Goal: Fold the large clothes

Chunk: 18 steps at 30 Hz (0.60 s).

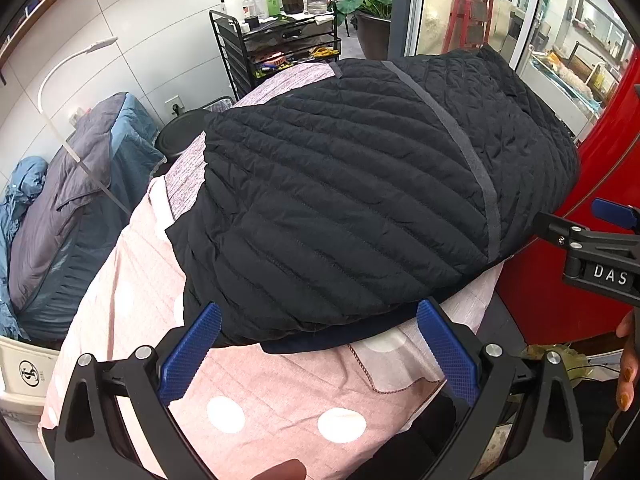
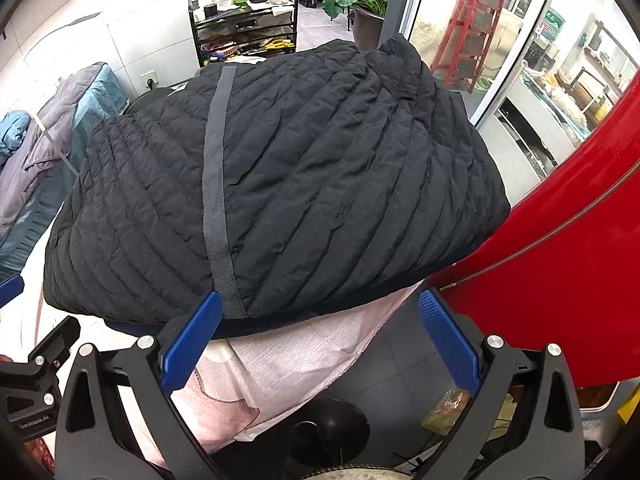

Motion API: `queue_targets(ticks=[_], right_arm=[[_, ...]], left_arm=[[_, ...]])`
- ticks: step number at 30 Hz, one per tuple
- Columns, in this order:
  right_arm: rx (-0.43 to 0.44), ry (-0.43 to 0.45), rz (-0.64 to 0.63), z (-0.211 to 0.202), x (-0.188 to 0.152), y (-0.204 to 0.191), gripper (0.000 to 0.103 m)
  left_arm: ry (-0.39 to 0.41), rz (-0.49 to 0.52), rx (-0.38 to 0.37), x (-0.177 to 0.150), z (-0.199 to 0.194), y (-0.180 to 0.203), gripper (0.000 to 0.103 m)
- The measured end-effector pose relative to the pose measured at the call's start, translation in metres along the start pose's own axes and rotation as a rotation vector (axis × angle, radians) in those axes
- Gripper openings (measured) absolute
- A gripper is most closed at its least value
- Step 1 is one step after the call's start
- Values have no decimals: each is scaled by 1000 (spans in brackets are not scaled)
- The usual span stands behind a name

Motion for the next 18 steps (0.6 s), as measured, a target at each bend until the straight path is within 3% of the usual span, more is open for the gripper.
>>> queue_targets(ticks=[18], right_arm=[[-1,0,-11,-2,0,-7,97]], left_arm=[[-10,1,9,2,4,-3,97]])
Point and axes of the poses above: each gripper's, at about its wrist camera, not at the fingertips, and z roughly the way its jaws point, y to its right, x to its top, the point moved 3 cm from there along z, roughly the way its jaws point, and after that the axes turned 12 degrees about -x, right-handed, at the moved point
